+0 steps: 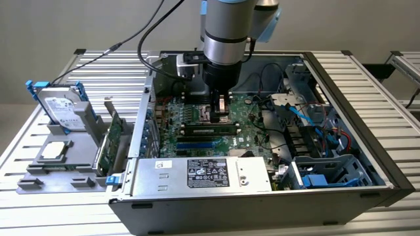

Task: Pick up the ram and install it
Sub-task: 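Insert the ram into the slot, then press down the ram until it locks into place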

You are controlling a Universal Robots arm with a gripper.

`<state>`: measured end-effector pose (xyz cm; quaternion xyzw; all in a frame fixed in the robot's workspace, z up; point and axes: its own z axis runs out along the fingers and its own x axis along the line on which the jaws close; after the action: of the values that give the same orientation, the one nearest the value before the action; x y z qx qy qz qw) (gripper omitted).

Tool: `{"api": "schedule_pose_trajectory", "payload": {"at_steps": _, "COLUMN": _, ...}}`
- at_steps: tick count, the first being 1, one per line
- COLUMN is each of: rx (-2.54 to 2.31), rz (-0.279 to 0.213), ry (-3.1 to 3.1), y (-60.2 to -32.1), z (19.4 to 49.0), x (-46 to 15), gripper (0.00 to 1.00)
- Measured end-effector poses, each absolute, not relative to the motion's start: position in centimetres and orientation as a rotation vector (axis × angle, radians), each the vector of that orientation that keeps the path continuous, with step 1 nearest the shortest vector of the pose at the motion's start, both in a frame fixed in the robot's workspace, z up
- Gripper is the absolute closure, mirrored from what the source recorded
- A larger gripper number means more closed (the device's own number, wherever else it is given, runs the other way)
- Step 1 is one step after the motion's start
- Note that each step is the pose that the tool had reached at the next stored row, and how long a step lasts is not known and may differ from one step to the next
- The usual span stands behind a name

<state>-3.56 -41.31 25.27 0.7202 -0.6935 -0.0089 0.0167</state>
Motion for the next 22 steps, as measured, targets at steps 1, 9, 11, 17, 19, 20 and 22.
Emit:
{"api": "schedule_pose_trajectory", "payload": {"at_steps": 1, "rx": 2.239, "rz": -0.028, "ry": -2.156, "y": -41.3, "z": 25.3, "x": -3.6, "gripper": 0.89}}
{"api": "schedule_pose_trajectory", "payload": {"at_steps": 9, "rx": 2.239, "rz": -0.028, "ry": -2.156, "y": -41.3, "z": 25.3, "x": -3.6, "gripper": 0.89}}
{"api": "schedule_pose_trajectory", "payload": {"at_steps": 11, "rx": 2.239, "rz": -0.028, "ry": -2.156, "y": -41.3, "z": 25.3, "x": -3.6, "gripper": 0.89}}
{"api": "schedule_pose_trajectory", "payload": {"at_steps": 17, "rx": 2.239, "rz": -0.028, "ry": -2.156, "y": -41.3, "z": 24.7, "x": -3.7, "gripper": 0.89}}
{"api": "schedule_pose_trajectory", "payload": {"at_steps": 19, "rx": 2.239, "rz": -0.028, "ry": -2.156, "y": -41.3, "z": 24.5, "x": -3.7, "gripper": 0.89}}
{"api": "schedule_pose_trajectory", "payload": {"at_steps": 20, "rx": 2.239, "rz": -0.028, "ry": -2.156, "y": -41.3, "z": 24.4, "x": -3.7, "gripper": 0.89}}
{"api": "schedule_pose_trajectory", "payload": {"at_steps": 22, "rx": 2.239, "rz": -0.028, "ry": -2.156, "y": -41.3, "z": 24.2, "x": -3.8, "gripper": 0.89}}
